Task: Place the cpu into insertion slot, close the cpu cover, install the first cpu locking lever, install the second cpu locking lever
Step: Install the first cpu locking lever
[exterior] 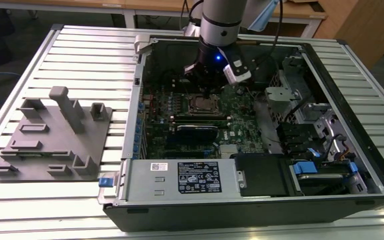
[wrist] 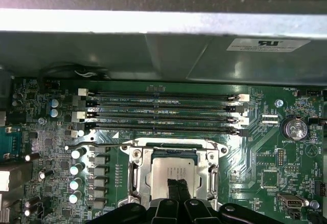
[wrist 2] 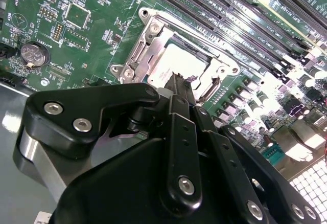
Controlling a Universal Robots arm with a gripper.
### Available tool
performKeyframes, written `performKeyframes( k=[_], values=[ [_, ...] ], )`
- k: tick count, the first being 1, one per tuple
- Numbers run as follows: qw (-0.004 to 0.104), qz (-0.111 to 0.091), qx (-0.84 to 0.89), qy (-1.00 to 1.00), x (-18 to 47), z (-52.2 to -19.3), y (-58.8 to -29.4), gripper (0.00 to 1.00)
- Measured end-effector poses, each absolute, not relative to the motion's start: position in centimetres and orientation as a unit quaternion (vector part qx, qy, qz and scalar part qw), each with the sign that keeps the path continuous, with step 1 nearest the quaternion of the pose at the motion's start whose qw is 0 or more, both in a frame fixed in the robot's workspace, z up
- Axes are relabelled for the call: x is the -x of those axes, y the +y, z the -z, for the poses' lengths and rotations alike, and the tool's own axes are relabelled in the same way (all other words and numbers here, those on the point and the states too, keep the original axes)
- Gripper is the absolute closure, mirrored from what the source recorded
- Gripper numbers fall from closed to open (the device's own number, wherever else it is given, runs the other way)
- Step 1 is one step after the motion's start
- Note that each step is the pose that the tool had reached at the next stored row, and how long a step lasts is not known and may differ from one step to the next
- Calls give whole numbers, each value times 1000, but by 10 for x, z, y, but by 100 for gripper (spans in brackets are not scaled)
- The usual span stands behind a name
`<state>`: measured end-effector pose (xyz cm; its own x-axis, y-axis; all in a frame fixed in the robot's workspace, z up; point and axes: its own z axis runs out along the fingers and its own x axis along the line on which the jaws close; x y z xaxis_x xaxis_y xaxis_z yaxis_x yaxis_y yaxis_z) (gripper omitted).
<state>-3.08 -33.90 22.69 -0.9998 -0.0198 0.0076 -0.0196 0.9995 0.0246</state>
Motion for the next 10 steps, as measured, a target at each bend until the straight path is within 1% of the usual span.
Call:
performKeyframes(
  k=[10],
  values=[
    [4, 12, -10, -1000, 31, -229, -339, 90]
  ],
)
